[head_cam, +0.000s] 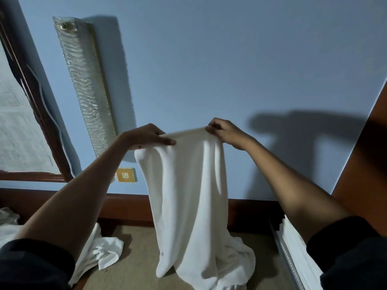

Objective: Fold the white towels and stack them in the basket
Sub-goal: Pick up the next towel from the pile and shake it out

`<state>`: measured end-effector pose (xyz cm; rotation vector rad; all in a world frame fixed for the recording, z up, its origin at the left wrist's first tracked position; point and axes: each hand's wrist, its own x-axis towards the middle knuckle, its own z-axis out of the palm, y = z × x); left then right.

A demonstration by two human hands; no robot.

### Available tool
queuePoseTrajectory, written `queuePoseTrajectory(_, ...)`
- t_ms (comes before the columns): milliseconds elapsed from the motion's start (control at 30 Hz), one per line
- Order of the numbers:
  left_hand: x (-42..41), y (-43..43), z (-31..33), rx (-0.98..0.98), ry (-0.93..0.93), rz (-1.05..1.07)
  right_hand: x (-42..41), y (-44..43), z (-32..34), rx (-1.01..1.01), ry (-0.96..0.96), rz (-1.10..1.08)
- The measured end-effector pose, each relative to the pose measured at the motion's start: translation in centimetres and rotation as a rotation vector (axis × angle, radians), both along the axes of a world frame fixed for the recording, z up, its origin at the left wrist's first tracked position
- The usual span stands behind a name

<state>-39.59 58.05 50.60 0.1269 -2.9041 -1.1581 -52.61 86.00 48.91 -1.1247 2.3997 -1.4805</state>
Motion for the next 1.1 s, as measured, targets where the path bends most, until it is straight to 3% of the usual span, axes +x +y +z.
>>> queuePoseTrajectory(100,0.0,-0.6,0.4,0.025,0.082,0.049,-1.4,0.7,0.3,-0.025,0.119,-0.127)
queuePoseTrajectory(400,-0.9,-1.3,1.7,0.155,0.249,0.024,-2.5,1.8,0.4,-0.071,0.219,-0.258)
queuePoseTrajectory(700,-1.9,-1.6,0.8,0.289,0.246,0.125,-2.0,2.1,0.9,-0.102,0.209,-0.313)
queuePoseTrajectory(800,-1.7,-0.7,0.9,0.422,0.216,0.102,-2.0,2.2,0.8,-0.114,0.188,-0.361)
queuePoseTrajectory(967,-2.4,1.8,2.2,0.621,0.265,0.075,-1.1,1.7,0.5,0.057,0.299,-0.402)
queuePoseTrajectory(1033,-2.8,3.2,2.7,0.661,0.291,0.078,0.4,0.7,1.0,0.178,0.231,-0.336)
queuePoseTrajectory(1100,-3.2,5.0,3.0,0.724,0.272,0.038,2.3,-0.4,1.5,0.323,0.05,-0.098)
